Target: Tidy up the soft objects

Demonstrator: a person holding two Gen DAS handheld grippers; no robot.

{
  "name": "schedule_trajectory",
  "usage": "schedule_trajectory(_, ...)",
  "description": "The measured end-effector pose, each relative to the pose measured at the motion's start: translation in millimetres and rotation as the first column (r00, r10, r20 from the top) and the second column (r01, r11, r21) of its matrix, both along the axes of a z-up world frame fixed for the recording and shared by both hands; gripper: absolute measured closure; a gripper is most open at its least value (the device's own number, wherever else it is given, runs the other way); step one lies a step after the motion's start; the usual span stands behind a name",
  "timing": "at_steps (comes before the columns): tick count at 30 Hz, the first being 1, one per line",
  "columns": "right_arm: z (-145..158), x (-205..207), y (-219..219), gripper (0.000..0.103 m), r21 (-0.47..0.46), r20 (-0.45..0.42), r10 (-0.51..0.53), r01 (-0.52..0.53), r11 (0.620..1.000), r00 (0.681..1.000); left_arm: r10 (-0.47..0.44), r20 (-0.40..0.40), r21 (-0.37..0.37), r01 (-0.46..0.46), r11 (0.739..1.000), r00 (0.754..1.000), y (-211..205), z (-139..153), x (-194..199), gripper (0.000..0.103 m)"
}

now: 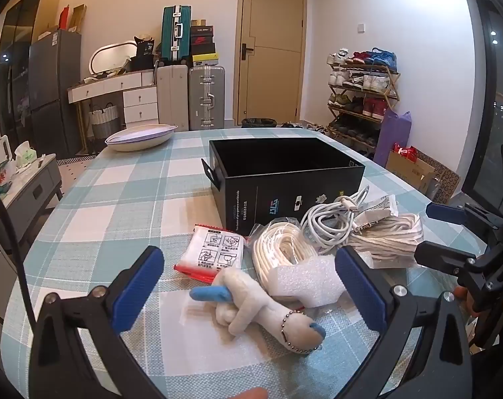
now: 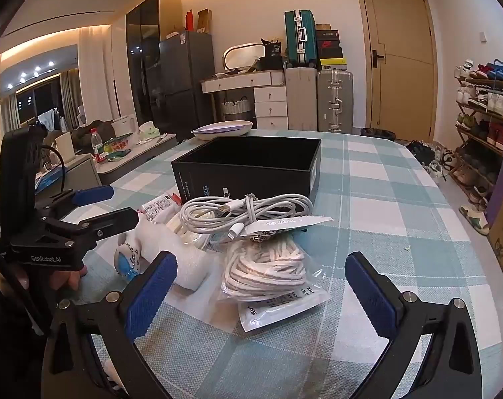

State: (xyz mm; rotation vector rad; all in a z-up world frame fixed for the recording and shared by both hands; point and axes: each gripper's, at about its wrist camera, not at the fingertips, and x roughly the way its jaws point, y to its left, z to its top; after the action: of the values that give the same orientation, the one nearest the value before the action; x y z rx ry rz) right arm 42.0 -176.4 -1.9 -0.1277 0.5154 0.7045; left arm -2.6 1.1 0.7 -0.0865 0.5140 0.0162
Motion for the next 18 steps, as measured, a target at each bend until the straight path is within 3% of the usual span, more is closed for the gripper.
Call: schedule_trajectory(18, -1.8, 3.7, -0.3, 0.0, -0.018, -0.032, 0.006, -0.007, 1.0, 0.999, 0.007, -0.018, 0.017, -0.006, 1.0, 1.0, 2.5, -0.5, 1.5, 0.0)
